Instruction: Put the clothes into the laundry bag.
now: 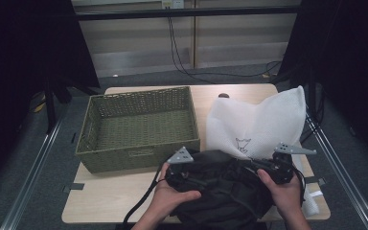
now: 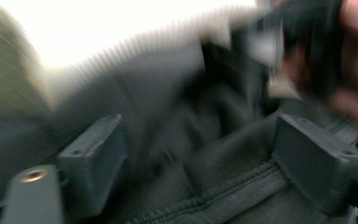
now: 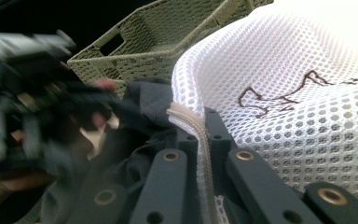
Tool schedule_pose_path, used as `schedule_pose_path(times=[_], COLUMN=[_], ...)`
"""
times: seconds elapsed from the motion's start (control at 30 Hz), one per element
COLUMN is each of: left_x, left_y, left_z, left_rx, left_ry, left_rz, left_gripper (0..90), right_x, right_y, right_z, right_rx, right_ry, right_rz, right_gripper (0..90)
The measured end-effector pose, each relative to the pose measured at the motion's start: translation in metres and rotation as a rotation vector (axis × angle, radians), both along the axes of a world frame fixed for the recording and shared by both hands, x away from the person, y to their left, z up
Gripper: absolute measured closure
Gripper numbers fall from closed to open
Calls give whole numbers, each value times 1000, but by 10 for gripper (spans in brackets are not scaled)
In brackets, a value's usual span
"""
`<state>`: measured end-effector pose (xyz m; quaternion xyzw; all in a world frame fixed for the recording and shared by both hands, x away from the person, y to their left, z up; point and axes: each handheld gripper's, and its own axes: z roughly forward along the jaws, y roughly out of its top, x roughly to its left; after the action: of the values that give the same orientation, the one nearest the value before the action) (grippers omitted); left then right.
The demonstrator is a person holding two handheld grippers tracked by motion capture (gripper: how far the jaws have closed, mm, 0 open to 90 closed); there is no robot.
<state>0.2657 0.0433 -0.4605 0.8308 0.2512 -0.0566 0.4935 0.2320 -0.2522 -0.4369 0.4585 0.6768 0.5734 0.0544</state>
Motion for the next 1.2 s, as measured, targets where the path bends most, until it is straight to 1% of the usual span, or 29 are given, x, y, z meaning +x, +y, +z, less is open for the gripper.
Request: schedule_pose_path(times=[0.03,0.07,0.1,0.17,0.2,0.23,0.27,0.3,0.33,0.37,0.4,0.43,0.47,0.53,0.57,0.6,0.63,0.7,0.73,0.77,0.8,0.83,0.87,0.93,0.97,1.0,1.07,1.1,1.2], left_x=[-1,-2,-2,-4,-5,-7,-12,-16,-19,-21,-23,-22,-21,-21,-23,-25,-27,-26,-24,-21,-15,-10,-4,-3,-3,-4,-9,-12,-20], left_y=[-5,-13,-17,-25,-28,-31,-34,-38,-41,-42,-40,-37,-32,-25,-24,-24,-27,-37,-46,-55,-64,-68,-68,-66,-63,-58,-44,-35,1], left_z=[-6,-15,-20,-22,-21,-19,-15,-9,-5,-1,6,13,21,34,39,40,39,29,20,7,-10,-22,-28,-20,-16,-12,1,9,28], left_rx=[34,54,69,83,93,99,120,147,142,125,65,-6,-74,-224,-256,-291,-307,-232,-147,-40,78,136,129,92,56,10,-77,-85,-137], left_ry=[15,45,55,47,41,28,-27,-85,-118,-137,-157,-151,-144,-169,-190,-230,-239,-242,-253,-273,-248,-198,-159,-144,-135,-137,-135,-163,-260], left_rz=[-18,-33,-44,-47,-60,-69,-73,-67,-67,-58,-31,-5,41,107,127,127,142,164,175,193,194,192,202,205,188,165,130,139,235], left_gripper=[114,107,111,151,371,371,490,684,746,758,765,770,772,772,771,769,764,757,754,753,752,752,748,712,678,569,530,496,458], right_x=[1,1,2,2,2,2,2,2,1,-1,-2,-4,-9,-12,-15,-17,-19,-19,-17,-15,-11,-11,-11,-9,-9,-8,-7,-7,-6], right_y=[0,1,3,5,8,8,10,11,14,15,15,14,11,10,9,9,8,6,5,3,4,4,6,11,11,9,7,4,0], right_z=[-1,-2,-3,-5,-6,-6,-6,-5,-3,0,2,6,16,22,28,34,39,40,37,31,20,20,18,15,15,13,13,12,11], right_rx=[-4,-3,-10,-16,-12,-12,-9,-4,-2,-7,-7,-8,14,26,23,25,20,12,11,23,31,31,21,4,6,11,18,22,29], right_ry=[2,7,7,16,19,19,18,16,11,1,-2,-15,-43,-57,-84,-105,-123,-117,-98,-74,-35,-35,-26,-25,-26,-29,-27,-28,-24], right_rz=[4,6,10,15,25,25,24,28,29,28,25,22,11,5,-4,-9,-14,-24,-23,-18,-11,-11,-6,9,8,4,2,-3,-13], right_gripper=[887,887,887,887,887,887,888,888,888,888,888,888,888,889,888,888,888,887,887,888,888,888,888,888,887,887,888,888,888])
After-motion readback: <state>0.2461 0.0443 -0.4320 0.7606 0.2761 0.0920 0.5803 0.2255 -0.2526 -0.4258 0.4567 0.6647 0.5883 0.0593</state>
